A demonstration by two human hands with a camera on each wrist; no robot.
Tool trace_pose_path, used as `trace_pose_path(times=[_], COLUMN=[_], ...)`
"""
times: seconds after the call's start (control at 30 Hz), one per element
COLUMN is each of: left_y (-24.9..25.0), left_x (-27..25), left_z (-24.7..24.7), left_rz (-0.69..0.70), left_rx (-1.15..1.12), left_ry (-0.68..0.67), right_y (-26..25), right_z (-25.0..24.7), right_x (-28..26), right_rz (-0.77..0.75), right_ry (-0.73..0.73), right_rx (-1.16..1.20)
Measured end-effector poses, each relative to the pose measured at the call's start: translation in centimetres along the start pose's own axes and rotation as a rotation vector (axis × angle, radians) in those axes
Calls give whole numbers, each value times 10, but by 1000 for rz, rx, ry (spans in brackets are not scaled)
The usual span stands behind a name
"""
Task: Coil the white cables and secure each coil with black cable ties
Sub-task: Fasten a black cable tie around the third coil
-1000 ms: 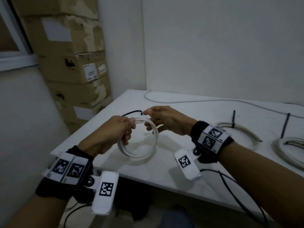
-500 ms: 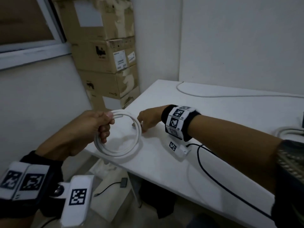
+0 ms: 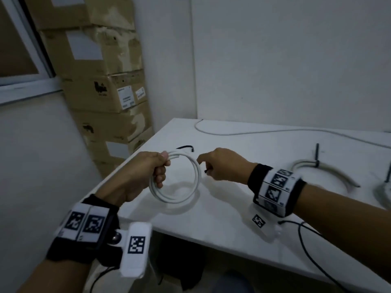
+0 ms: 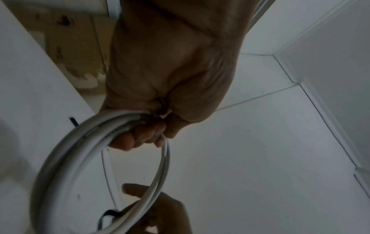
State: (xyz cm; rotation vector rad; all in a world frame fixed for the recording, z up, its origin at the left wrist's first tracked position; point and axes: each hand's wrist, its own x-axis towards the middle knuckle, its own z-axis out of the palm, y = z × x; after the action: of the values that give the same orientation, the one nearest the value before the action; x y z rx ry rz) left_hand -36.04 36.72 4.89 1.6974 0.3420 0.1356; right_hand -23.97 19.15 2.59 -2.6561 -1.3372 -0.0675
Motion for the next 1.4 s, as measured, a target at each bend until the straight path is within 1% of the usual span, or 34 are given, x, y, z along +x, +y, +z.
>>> trace_pose_path(times=[0.07,0.17,0.2,0.23,0.27,0.3,0.43,0.53,0.63,0.77,0.87,0.97,1.1,1.2,1.3,1.4], left_y=[5,16,20,24,28,32,46,54,60,67,69,66,56,52,50,49], left_x=[4,9,11,12,14,14,5,-4,-9,-12,-17,-23,-29,-29,-28,-27], left_z=[31,82,99,118,137,155,226,266,296,324,339,349,358,358,353,349], left_rz=[2,4,5,5,5,4,9,21,29,44,78,85,112,132,176,210], left_rx=[5,26,29,29,28,28,29,20,18,29,77,101,135,163,191,198], left_ry=[-43,-114,-140,-166,-191,-213,-296,-335,-346,-345,-342,-360,-344,-323,-291,-293], right_y=[19,48,57,67,75,82,105,119,129,132,131,128,122,119,116,114], right_z=[-18,-46,-53,-59,-64,-66,-61,-53,-43,-37,-39,-45,-49,-45,-38,-36], right_x=[-38,-101,-122,-142,-160,-176,-234,-269,-291,-305,-307,-301,-287,-280,-280,-282], right_rz=[108,277,318,358,401,442,619,766,914,1035,1031,967,873,792,751,727], right_ry=[189,568,657,709,725,710,599,529,435,419,471,570,704,783,801,775], right_rx=[7,82,120,149,169,183,194,389,574,709,831,989,1196,1280,1278,1313])
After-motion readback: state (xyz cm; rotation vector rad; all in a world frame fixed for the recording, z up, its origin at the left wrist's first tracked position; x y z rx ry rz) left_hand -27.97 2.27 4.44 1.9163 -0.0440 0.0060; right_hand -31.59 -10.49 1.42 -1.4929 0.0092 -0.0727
